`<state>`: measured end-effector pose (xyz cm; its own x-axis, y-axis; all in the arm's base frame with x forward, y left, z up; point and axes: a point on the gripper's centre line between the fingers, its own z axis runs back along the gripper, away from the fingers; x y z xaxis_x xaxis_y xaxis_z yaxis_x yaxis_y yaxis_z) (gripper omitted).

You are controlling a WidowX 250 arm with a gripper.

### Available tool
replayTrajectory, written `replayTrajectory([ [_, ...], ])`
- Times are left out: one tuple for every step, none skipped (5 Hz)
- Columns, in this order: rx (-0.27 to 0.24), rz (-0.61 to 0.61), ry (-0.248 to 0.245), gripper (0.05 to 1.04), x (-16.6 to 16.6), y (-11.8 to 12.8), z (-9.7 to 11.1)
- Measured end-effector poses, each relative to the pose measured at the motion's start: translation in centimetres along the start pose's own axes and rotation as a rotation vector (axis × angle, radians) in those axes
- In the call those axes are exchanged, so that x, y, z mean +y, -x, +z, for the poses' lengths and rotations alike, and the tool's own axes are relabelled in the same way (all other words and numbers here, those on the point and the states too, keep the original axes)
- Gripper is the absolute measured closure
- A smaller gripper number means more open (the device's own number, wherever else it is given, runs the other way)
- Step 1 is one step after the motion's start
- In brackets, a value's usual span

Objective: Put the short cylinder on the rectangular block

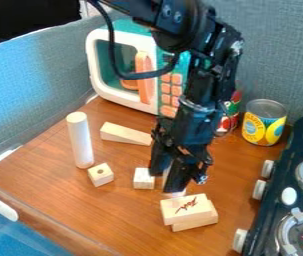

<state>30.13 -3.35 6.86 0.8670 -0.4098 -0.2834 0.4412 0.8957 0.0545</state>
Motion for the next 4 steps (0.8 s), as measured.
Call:
replayTrajectory([
  [0.011, 0.001, 0.014, 0.573, -0.3, 0.2, -0.3],
  [0.012, -0.019, 0.022, 0.573, -0.9, 0.2, -0.5],
  [0.001, -0.024, 0.028, 0.573, -1.2, 0.0, -0.5],
  [0.018, -0.024, 0.022, 0.574, -1.4, -0.3, -1.2],
])
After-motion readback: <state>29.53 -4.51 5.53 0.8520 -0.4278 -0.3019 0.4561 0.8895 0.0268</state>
